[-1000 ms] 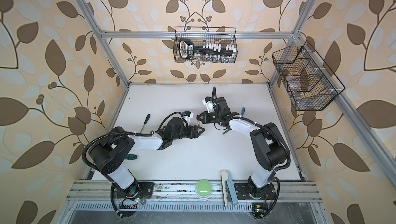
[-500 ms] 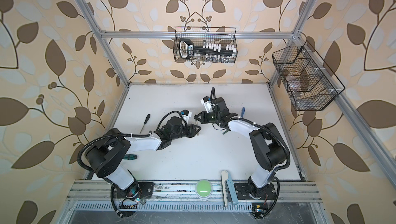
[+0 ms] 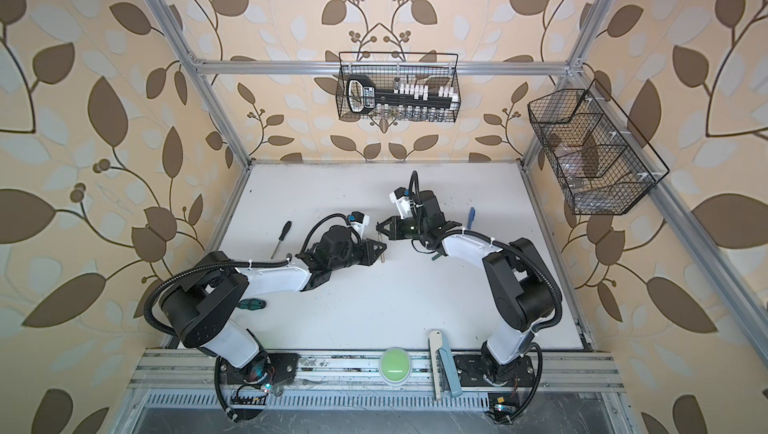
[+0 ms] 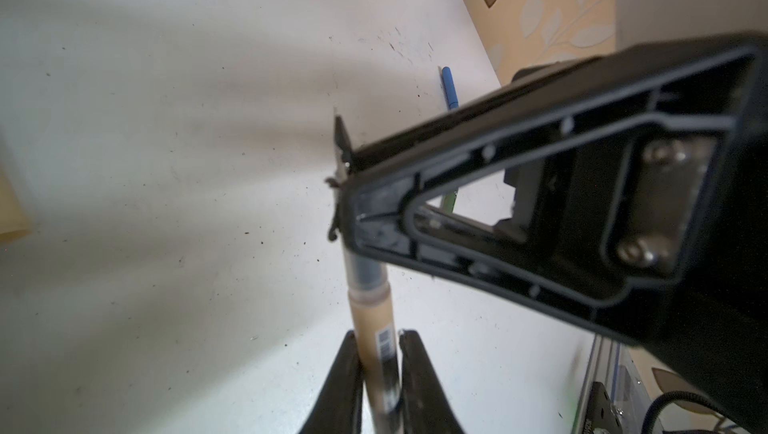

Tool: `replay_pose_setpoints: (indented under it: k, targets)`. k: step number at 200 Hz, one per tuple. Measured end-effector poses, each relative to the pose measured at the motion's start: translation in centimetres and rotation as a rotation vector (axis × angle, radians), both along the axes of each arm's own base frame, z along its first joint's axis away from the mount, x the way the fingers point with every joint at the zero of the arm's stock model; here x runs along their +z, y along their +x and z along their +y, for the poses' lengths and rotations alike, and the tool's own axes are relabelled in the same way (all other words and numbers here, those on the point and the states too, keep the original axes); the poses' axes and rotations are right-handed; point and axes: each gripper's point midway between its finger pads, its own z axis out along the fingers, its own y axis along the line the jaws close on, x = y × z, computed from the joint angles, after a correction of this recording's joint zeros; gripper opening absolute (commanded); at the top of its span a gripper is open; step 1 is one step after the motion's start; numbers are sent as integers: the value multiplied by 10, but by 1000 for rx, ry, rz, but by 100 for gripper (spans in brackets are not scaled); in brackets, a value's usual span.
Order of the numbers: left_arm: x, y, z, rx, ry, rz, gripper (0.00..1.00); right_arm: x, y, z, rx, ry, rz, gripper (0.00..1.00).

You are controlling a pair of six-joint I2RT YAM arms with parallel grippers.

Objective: Insert the pens into the pen caps
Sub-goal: 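Close the left gripper on the beige pen barrel below the right gripper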

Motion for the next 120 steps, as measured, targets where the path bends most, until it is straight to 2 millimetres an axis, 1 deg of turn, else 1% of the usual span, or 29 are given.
replay_pose_setpoints:
  k: [16,44,63,90,120]
  targets:
    - [1,-1,-1,-6,-2,0,28,2,0,1,-1,13,-2,1]
    - [1,-3,-3,-21,-9,5,28,7,2,3,-4,35,-12,1]
    - [1,-3,-3,-22,-10,6,24,8,2,3,-2,48,-13,1]
    - [1,-3,-2,-18,-11,8,14,9,1,4,2,67,-9,1]
    - [-2,-1,3,3,3,16,4,10,0,3,3,81,-15,2]
